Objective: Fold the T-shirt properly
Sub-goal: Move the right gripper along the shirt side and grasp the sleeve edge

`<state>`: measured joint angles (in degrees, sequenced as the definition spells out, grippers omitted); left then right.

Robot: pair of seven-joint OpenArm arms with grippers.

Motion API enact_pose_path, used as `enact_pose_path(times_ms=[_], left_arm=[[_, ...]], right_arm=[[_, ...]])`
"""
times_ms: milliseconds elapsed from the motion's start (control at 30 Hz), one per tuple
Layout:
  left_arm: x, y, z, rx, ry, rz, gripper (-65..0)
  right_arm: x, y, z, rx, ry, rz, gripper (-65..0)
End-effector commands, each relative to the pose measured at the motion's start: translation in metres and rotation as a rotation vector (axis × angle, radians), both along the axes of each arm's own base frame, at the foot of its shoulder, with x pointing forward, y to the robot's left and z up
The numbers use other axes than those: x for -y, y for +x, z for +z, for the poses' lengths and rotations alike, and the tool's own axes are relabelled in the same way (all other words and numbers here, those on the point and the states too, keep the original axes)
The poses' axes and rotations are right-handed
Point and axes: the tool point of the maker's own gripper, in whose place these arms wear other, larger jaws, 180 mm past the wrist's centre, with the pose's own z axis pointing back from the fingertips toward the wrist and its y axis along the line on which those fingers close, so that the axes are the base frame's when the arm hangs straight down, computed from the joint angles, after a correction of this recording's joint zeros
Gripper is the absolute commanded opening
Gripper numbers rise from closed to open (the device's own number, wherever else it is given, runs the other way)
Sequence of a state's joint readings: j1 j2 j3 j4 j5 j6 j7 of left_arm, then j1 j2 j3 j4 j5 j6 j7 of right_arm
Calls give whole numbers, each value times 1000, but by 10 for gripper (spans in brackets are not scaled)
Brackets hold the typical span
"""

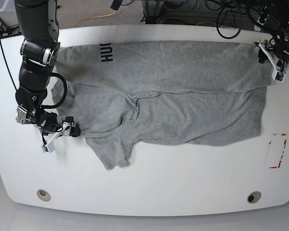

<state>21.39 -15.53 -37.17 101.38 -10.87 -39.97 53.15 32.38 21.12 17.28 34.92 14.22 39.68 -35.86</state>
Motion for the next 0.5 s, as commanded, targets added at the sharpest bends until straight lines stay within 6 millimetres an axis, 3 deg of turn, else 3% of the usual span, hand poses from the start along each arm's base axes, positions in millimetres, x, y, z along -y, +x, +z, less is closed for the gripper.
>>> enact_pose_path(times_ms=[0, 133, 200, 400, 467], left_arm=[[-4, 6, 10, 29, 20, -12, -283], [-5, 18, 17, 60, 26, -10, -283], [-6, 18, 18, 62, 28, -10, -283], [-7, 50, 37, 151, 29, -7, -279], [-6, 65, 47, 194, 26, -4, -264]], right_arm=[[-17, 15, 13, 39, 22, 23, -227], [-36, 17, 10, 39, 49, 40, -230], [-42, 18, 10, 41, 57, 46, -268], [-46, 21, 11, 47, 58, 51, -552], [-46, 21, 11, 46, 56, 52, -609]])
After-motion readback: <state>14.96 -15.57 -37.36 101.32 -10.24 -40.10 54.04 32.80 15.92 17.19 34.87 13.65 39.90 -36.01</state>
